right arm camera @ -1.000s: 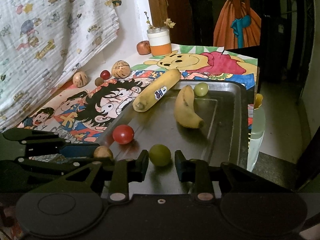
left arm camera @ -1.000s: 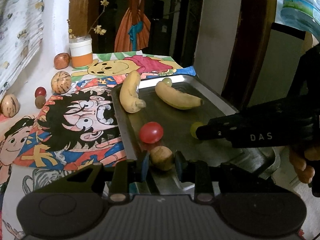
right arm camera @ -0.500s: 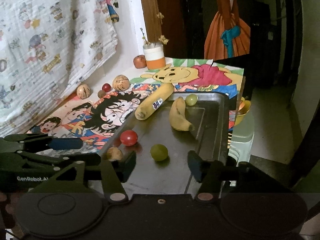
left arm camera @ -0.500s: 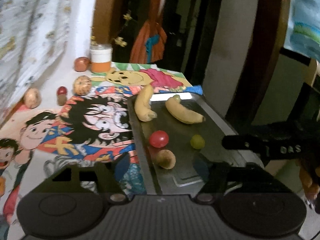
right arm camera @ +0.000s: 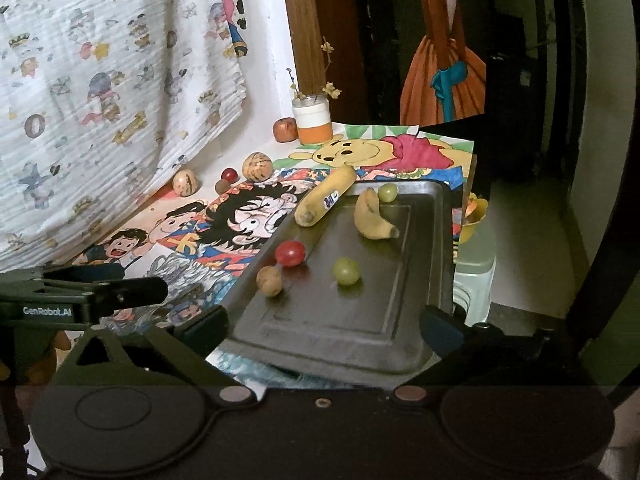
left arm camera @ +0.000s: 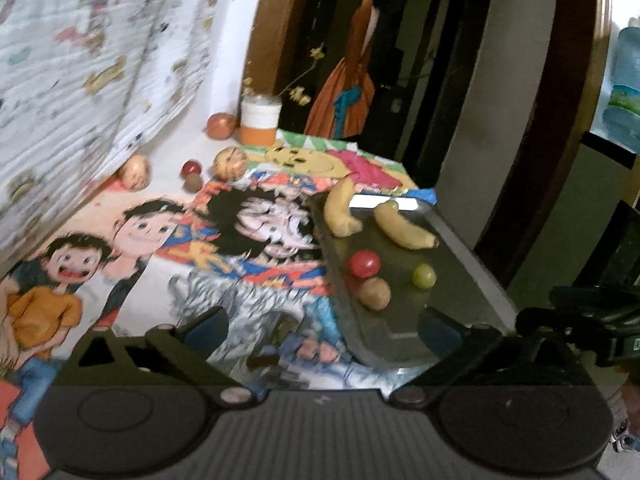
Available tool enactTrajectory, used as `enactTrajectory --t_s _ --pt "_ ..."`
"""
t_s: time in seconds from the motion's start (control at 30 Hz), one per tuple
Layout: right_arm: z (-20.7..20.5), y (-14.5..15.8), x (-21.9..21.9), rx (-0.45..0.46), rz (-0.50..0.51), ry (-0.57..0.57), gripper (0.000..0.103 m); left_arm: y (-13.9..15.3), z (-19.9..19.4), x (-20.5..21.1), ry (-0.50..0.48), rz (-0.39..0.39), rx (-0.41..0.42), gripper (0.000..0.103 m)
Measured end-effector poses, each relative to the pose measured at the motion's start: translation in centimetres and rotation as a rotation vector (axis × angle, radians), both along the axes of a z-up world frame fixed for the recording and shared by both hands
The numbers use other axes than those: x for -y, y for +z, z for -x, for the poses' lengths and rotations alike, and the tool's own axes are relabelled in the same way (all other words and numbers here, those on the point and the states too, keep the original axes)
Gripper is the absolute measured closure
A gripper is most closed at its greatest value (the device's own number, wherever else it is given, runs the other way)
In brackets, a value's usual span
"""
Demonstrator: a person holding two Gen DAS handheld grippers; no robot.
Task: Organize fruits
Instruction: 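Lift both tools away from the tray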
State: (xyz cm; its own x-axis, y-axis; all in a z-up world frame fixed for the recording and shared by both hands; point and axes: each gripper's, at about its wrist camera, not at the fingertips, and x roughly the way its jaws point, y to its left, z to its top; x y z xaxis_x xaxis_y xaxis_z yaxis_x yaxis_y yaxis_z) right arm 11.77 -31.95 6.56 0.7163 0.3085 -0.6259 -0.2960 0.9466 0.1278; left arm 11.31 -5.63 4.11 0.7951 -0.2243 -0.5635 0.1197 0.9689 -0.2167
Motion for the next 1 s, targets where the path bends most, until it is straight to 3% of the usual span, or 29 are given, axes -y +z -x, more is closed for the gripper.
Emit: enactTrajectory --t_s 0.23,0.37,0.53,0.7,1.0 --pt "2.1 -1.4 -1.4 -0.134 0.01 -0.029 0.001 -1.8 1.4 -1.5 0.097 -0.095 -0.123 0.0" --pt "2.8 -1.8 -2.3 -0.209 0.009 -0.054 0.001 -2.8 1.9 -3.7 0.152 -0.087 -0.179 0.0" --pt "2.5 -1.7 -3.5 -0.333 -0.042 -0.043 0.001 -2.6 2.5 -6.3 0.197 -0.096 -0.184 0.0" --pt "1.1 0.3 -5.8 -0.418 -0.097 0.002 0.001 -1.7 2.5 -9.0 0.26 -0.131 -0.172 0.0" --pt "-3.4 5.8 -10.8 -0.431 -0.148 0.063 0.001 1.5 1.6 -12.6 0.287 -0.151 -0.074 0.0"
